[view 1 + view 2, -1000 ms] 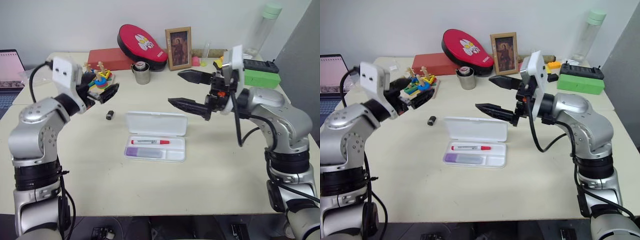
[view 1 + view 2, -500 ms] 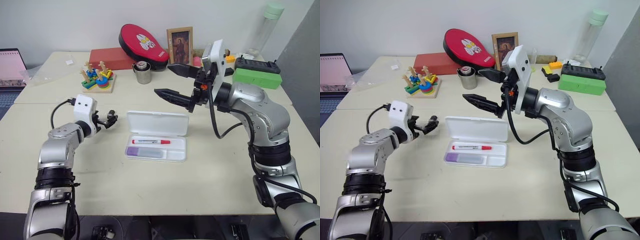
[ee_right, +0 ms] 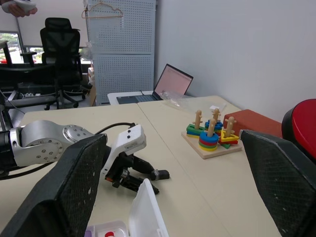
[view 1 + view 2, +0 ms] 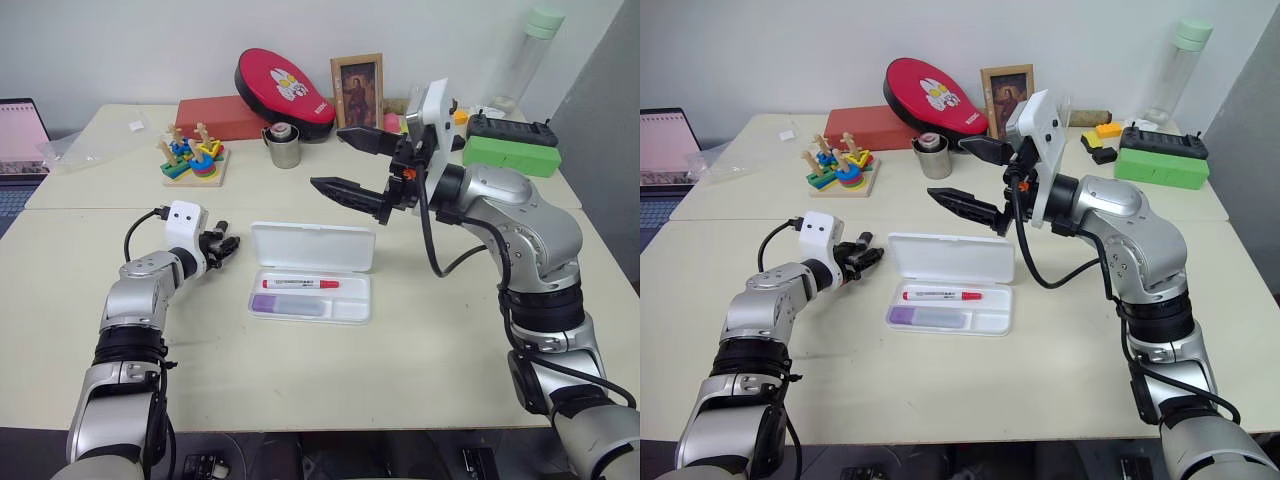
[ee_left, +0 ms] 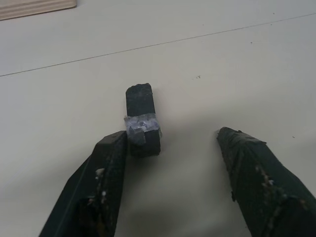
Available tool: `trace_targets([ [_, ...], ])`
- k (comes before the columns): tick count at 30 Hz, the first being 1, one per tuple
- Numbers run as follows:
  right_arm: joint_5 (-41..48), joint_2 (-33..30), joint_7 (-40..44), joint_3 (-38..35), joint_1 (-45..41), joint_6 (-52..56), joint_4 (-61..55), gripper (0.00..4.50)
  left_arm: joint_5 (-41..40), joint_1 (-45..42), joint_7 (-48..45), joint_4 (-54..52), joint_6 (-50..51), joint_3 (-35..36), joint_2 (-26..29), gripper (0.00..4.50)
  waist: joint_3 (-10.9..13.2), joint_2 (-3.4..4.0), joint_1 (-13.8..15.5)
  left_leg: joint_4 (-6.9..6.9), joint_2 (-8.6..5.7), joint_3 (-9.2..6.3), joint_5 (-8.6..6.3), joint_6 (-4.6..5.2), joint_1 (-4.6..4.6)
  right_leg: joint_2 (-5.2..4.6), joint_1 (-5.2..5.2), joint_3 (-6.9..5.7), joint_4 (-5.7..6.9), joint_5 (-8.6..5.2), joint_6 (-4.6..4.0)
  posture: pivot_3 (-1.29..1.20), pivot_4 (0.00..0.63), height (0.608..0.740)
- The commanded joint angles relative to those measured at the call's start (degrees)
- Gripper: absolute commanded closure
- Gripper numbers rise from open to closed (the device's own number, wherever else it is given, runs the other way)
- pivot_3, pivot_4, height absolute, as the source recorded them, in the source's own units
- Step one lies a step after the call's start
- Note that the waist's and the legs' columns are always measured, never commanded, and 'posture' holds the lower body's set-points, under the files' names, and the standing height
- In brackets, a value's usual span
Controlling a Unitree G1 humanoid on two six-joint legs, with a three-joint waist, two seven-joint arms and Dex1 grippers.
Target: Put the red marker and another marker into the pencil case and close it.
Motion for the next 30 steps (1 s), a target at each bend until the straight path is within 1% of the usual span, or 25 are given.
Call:
trace_targets([
  [1,0.1,0.0,0.2,-0.5,-0.5,-1.0,-1.8,0.00,0.7,-1.3,0.5,0.6,-1.2,0.5,0.5,2.44,0.0,0.00,0.0,0.00,0.00,0.00,0.00,0.00,0.00,0.00,0.00,0.00,0.00,0.00,0.00,0.00,0.150,0.740],
  [2,0.1,0.0,0.3,-0.5,-0.5,-1.0,-1.8,0.00,0.7,-1.4,0.6,0.8,-1.3,0.5,0.4,2.56,0.0,0.00,0.0,0.00,0.00,0.00,0.00,0.00,0.00,0.00,0.00,0.00,0.00,0.00,0.00,0.00,0.150,0.740],
  [4,0.1,0.0,0.3,-0.5,-0.4,-1.0,-1.8,0.00,0.7,-1.6,0.7,1.2,-1.5,0.5,0.4,3.06,0.0,0.00,0.0,0.00,0.00,0.00,0.00,0.00,0.00,0.00,0.00,0.00,0.00,0.00,0.00,0.00,0.150,0.740],
  [5,0.1,0.0,0.3,-0.4,-0.4,-1.0,-1.7,0.00,0.7,-1.6,0.9,1.4,-1.6,0.5,0.3,3.21,0.0,0.00,0.0,0.00,0.00,0.00,0.00,0.00,0.00,0.00,0.00,0.00,0.00,0.00,0.00,0.00,0.150,0.740],
  [9,0.0,-0.1,0.4,-0.4,-0.4,-1.2,-1.6,0.00,0.9,-1.6,1.2,2.4,-2.5,0.7,0.2,4.02,0.0,0.00,0.0,0.00,0.00,0.00,0.00,0.00,0.00,0.00,0.00,0.00,0.00,0.00,0.00,0.00,0.150,0.740],
  [11,0.0,-0.3,0.6,-0.4,-0.2,-1.2,-1.7,0.00,0.7,-1.5,1.2,2.7,-2.8,1.1,0.4,4.17,0.0,0.00,0.0,0.00,0.00,0.00,0.00,0.00,0.00,0.00,0.00,0.00,0.00,0.00,0.00,0.00,0.150,0.740],
  [13,0.1,-0.5,0.9,-0.6,-0.2,-1.2,-1.7,0.00,0.6,-1.5,1.2,3.3,-3.2,1.4,0.7,4.24,0.0,0.00,0.0,0.00,0.00,0.00,0.00,0.00,0.00,0.00,0.00,0.00,0.00,0.00,0.00,0.00,0.150,0.740],
  [19,0.2,-1.1,1.5,-1.2,-0.2,-1.6,-1.3,0.00,0.6,-2.1,1.5,4.0,-4.2,1.9,1.4,4.25,0.0,0.00,0.0,0.00,0.00,0.00,0.00,0.00,0.01,0.00,0.00,0.00,0.02,0.00,0.00,0.00,0.150,0.740],
  [22,-0.1,-1.1,1.4,-1.3,0.0,-2.2,-1.0,0.00,0.4,-2.9,1.7,2.0,-6.2,2.7,2.2,4.26,0.0,0.00,0.0,0.00,0.00,0.00,0.00,0.00,0.01,0.00,0.00,0.00,0.03,0.00,0.00,0.00,0.150,0.740],
  [27,0.4,-3.0,2.0,-3.1,0.4,-2.7,-1.1,0.00,-3.0,-4.8,-2.0,-8.7,-7.9,4.3,3.5,4.26,0.0,0.00,0.2,0.00,0.00,0.00,0.00,-0.01,-0.03,0.00,-0.01,0.00,-0.02,0.00,0.00,0.00,0.150,0.740],
  [30,2.3,-7.0,4.5,-6.2,1.1,-1.8,-1.3,0.00,-5.3,-6.2,-9.1,-16.3,-9.2,2.8,5.6,4.26,0.0,-0.01,0.7,0.00,0.00,0.00,0.01,-0.01,-0.05,0.00,0.00,-0.01,-0.06,0.00,0.00,0.00,0.150,0.740],
])
